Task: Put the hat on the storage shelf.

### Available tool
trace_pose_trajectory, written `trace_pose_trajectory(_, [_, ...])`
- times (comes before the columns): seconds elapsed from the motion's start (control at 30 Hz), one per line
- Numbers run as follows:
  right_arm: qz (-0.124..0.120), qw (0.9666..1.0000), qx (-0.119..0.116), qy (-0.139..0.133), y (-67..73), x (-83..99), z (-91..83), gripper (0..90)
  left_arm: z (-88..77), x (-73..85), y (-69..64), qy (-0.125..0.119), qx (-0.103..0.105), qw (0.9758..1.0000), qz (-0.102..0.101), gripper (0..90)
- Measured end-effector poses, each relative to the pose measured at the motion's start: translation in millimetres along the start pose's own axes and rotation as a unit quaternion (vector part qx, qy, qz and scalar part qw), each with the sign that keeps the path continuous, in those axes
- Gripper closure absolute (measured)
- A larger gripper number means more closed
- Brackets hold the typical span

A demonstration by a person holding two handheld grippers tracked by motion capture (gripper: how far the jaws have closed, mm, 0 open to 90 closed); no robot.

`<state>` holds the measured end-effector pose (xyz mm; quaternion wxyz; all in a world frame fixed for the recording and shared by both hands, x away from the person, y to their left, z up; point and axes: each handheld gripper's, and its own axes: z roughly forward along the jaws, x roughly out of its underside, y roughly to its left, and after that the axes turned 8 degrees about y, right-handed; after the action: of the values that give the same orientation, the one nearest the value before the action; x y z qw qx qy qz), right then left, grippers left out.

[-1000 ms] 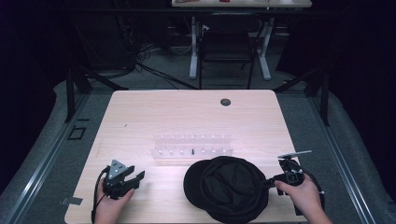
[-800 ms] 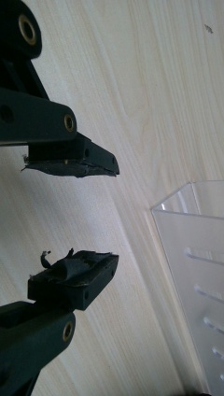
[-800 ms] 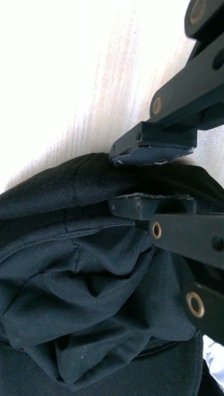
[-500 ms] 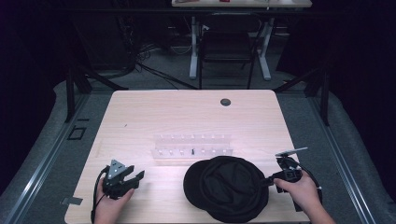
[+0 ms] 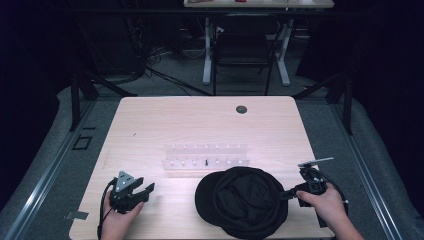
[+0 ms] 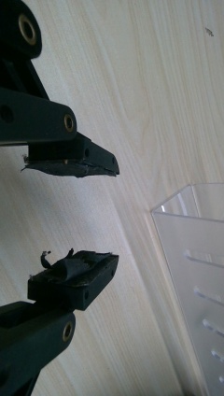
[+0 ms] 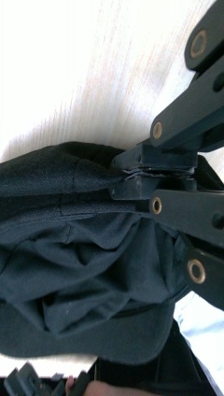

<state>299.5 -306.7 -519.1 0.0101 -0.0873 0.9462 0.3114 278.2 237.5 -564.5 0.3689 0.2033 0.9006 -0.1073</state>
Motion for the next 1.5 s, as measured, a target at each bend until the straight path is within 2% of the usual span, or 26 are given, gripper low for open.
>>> trace_pose_trajectory(0.07, [0.011, 0.9998, -0.010, -0.014, 2.8, 0.9, -0.9, 87.9, -0.2, 0.0, -0.1, 0.000, 0.000, 1.0000, -0.001, 50.4])
trace_pose_trajectory(0.13, [0.005, 0.9997, -0.023, -0.008, 4.3, 0.9, -6.4, 87.9, -0.3, 0.1, 0.3, 0.000, -0.001, 1.0000, 0.001, 50.4])
trace_pose_trajectory(0.2, [0.003, 0.9997, -0.025, -0.005, 4.9, 1.0, -8.4, 87.9, -0.4, 0.1, 0.5, 0.000, -0.001, 1.0000, 0.001, 50.4])
trace_pose_trajectory(0.4, [0.012, 0.9986, -0.051, -0.010, 12.4, 0.5, -17.0, 87.9, -0.3, 0.1, 1.1, 0.000, -0.001, 1.0000, -0.002, 50.4])
trace_pose_trajectory(0.47, [0.014, 0.9983, -0.057, -0.001, 15.6, -0.3, -21.5, 87.9, -0.5, 0.1, 1.1, 0.001, -0.001, 1.0000, -0.003, 50.4])
trace_pose_trajectory(0.6, [0.022, 0.9965, -0.081, -0.003, 21.8, -1.5, -25.7, 87.9, -0.4, 0.2, 1.6, 0.000, -0.002, 1.0000, -0.004, 50.4])
trace_pose_trajectory(0.67, [0.017, 0.9964, -0.083, -0.001, 22.7, -1.6, -26.9, 87.9, -0.4, 0.2, 1.6, 0.000, -0.002, 1.0000, -0.003, 50.4])
trace_pose_trajectory(0.7, [0.020, 0.9951, -0.097, -0.001, 26.2, -2.1, -29.0, 87.9, -0.4, 0.2, 1.6, 0.000, -0.002, 1.0000, -0.003, 50.4])
trace_pose_trajectory(0.73, [0.017, 0.9951, -0.097, 0.005, 26.7, -2.3, -30.2, 87.9, -0.3, 0.2, 1.6, 0.000, -0.001, 1.0000, -0.003, 50.3])
trace_pose_trajectory(0.93, [0.011, 0.9939, -0.109, 0.004, 32.9, -3.2, -33.0, 87.9, -0.1, 0.4, 1.6, 0.001, -0.002, 1.0000, -0.005, 50.4])
trace_pose_trajectory(0.97, [0.014, 0.9929, -0.118, -0.001, 35.5, -3.3, -33.6, 87.9, -0.1, 0.4, 1.8, 0.001, -0.002, 1.0000, -0.005, 50.3])
trace_pose_trajectory(1.07, [0.010, 0.9922, -0.124, 0.001, 36.6, -4.2, -35.5, 87.9, -0.3, 0.4, 1.8, 0.001, -0.002, 1.0000, -0.005, 50.3])
trace_pose_trajectory(1.1, [0.010, 0.9900, -0.141, -0.006, 38.9, -4.6, -37.1, 88.0, -0.4, 0.4, 1.7, 0.001, -0.003, 1.0000, -0.005, 50.4])
trace_pose_trajectory(1.17, [0.007, 0.9881, -0.153, -0.013, 41.7, -5.1, -39.7, 88.0, -0.4, 0.4, 1.7, 0.000, -0.003, 1.0000, -0.006, 50.4])
trace_pose_trajectory(1.3, [0.001, 0.9875, -0.157, -0.019, 46.5, -5.9, -43.9, 88.0, -0.4, 0.4, 1.8, 0.000, -0.003, 1.0000, -0.004, 50.4])
trace_pose_trajectory(1.5, [-0.001, 0.9841, -0.175, -0.031, 52.0, -7.2, -47.2, 88.1, -0.5, 0.4, 1.8, 0.000, -0.004, 1.0000, -0.005, 50.4])
